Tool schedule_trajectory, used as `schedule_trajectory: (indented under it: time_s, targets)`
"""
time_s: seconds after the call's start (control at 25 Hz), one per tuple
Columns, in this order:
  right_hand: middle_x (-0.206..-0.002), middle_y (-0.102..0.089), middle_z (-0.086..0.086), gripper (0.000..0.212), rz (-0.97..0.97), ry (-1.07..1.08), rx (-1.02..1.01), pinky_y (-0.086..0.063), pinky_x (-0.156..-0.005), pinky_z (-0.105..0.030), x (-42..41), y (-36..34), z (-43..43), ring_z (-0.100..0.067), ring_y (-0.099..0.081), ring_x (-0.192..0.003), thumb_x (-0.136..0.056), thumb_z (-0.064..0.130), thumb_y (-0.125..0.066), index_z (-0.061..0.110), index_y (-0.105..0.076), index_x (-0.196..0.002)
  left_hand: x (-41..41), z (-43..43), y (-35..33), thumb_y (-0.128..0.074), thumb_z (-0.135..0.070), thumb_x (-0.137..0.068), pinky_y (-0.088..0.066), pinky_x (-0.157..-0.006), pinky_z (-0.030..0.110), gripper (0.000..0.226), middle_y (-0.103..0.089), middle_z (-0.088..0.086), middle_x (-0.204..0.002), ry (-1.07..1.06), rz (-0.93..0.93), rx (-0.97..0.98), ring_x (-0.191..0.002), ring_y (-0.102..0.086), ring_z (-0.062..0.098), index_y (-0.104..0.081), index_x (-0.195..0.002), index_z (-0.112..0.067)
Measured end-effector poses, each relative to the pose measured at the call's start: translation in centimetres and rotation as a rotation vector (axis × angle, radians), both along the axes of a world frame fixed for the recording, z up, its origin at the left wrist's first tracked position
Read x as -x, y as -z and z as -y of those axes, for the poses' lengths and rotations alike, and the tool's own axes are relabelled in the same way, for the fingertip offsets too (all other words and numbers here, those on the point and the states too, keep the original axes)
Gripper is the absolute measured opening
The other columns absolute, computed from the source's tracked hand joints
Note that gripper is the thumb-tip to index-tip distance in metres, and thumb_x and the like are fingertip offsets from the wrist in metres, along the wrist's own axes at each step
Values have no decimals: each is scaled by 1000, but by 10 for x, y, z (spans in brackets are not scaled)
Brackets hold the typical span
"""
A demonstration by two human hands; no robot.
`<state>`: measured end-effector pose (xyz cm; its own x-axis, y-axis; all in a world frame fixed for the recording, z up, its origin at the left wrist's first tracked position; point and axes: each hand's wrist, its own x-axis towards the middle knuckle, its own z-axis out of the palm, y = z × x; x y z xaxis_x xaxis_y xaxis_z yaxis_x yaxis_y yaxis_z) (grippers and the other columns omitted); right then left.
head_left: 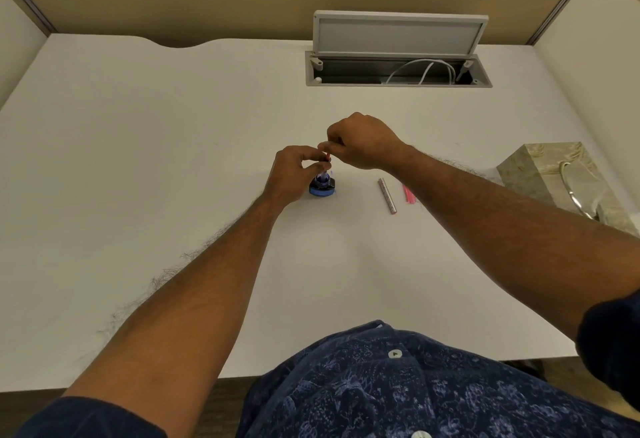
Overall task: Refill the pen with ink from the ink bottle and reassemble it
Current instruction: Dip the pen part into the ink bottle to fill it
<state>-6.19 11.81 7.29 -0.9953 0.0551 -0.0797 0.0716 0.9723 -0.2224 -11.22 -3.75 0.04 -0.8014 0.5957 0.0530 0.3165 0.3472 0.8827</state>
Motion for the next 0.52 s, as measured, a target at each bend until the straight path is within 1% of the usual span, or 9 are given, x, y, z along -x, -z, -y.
schedule_trajectory:
  time_s: [0.08, 0.12, 0.2, 0.28, 0.36, 0.4, 0.52]
  targets:
    - [-78, -67, -8, 41, -15, 37, 83, -40, -59, -26, 0, 0, -2, -14, -53, -63, -98, 40, -49, 5, -69, -90, 1, 1, 1, -71, -19, -83, -48, -84, 26, 11, -73, -7, -93, 4, -4, 6, -94, -65, 11, -76, -93, -16]
    - [-83, -68, -8, 38, -18, 37, 124, -39, -60, -25, 0, -1, -3, -13, -54, -65, -98, 38, -50, 6, -69, -95, 1, 1, 1, -71, -19, -84, -49, -85, 27, 12, -74, -6, -94, 5, -4, 9, -95, -65, 11, -76, -93, -15]
    - [-95, -71, -7, 27, 0, -4, 168, -43, -67, -25, -1, -4, -4, -13, -58, -75, -97, 31, -54, 9, -68, -106, 1, 1, 1, -71, -20, -84, -50, -87, 31, 14, -74, -1, -98, 4, 4, 12, -97, -65, 13, -76, -95, -13]
    - [-100, -71, -8, 20, 11, -46, 171, -42, -69, -23, -2, -5, -5, -13, -59, -79, -95, 22, -58, 11, -68, -109, 1, 0, 2, -71, -20, -84, -50, -88, 31, 16, -74, 1, -100, 7, 8, 9, -99, -66, 15, -76, -97, -13]
    - [-103, -72, -8, 18, 4, -52, 157, -41, -70, -21, -2, -4, -4, -12, -57, -80, -94, 15, -59, 10, -69, -108, 1, 0, 1, -71, -21, -84, -49, -88, 28, 16, -74, 0, -101, 6, 4, 15, -100, -65, 15, -76, -97, -13]
    - [-104, -72, -9, 18, 3, -49, 149, -41, -71, -22, -1, -4, -4, -12, -57, -81, -94, 14, -58, 9, -69, -108, 1, 0, 0, -71, -21, -84, -49, -89, 28, 16, -74, 0, -101, 5, 3, 16, -100, -65, 15, -76, -97, -14]
    - [-104, -72, -8, 19, 3, -42, 118, -43, -73, -25, 1, -2, -2, -16, -61, -85, -95, 16, -57, 9, -69, -108, 1, 1, 0, -71, -20, -84, -50, -91, 34, 16, -74, 0, -101, 0, 10, 9, -99, -65, 14, -76, -97, -13]
